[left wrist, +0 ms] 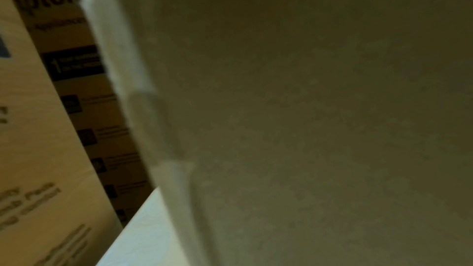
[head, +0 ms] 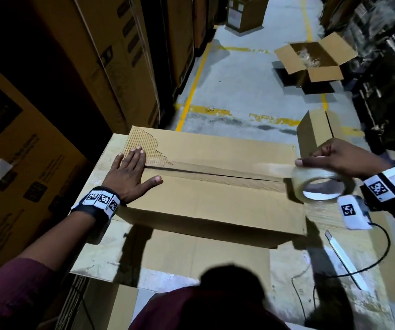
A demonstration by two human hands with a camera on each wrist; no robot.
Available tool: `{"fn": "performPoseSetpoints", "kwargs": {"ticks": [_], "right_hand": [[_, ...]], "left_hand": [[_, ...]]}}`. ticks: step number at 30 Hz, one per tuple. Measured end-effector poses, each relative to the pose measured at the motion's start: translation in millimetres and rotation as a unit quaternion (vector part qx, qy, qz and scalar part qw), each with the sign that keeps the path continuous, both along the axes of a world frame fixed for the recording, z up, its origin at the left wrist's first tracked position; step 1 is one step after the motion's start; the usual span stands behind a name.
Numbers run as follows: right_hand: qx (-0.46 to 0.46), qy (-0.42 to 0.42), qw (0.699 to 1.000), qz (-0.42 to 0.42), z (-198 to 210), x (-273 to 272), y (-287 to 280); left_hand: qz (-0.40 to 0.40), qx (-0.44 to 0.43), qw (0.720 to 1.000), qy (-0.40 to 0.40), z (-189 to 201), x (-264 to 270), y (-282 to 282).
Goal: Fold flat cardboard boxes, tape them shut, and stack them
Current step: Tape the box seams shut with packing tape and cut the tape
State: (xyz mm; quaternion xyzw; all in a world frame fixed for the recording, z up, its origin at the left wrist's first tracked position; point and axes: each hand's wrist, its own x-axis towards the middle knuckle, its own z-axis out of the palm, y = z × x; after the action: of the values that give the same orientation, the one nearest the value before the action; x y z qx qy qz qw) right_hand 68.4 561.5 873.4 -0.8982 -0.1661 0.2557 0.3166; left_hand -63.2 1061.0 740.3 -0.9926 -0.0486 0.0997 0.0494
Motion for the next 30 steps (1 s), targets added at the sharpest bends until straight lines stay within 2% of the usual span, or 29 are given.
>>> {"fn": "performPoseSetpoints", "kwargs": {"ticks": [3, 5, 11, 17, 24, 30], "right_hand": [[-0.092, -0.055, 0.994, -0.006, -5, 7, -20], [-0.104, -0.074, 0.992, -0.020, -22, 11, -30], [-0.086, -0.129, 0.984, -0.083, -74, 12, -34], [-0.061, -0.126, 0.982, -0.126, -100, 9, -31], [-0.034, -0.161, 0.974, -0.153, -114, 6, -29], [-0.001, -0.174, 0.969, -0.175, -123, 6, -27]], "left_hand": [[-0.002, 0.003, 1.000, 0.002, 0, -1, -1], [-0.001, 0.006, 1.000, 0.003, -1, 0, 0], [0.003, 0.010, 1.000, 0.004, -1, 0, 0], [0.005, 0.001, 1.000, 0.008, 3, -2, -2], [0.004, -0.026, 1.000, 0.013, 2, -5, -15], [-0.073, -0.099, 0.992, 0.013, -1, -6, -65]]}}
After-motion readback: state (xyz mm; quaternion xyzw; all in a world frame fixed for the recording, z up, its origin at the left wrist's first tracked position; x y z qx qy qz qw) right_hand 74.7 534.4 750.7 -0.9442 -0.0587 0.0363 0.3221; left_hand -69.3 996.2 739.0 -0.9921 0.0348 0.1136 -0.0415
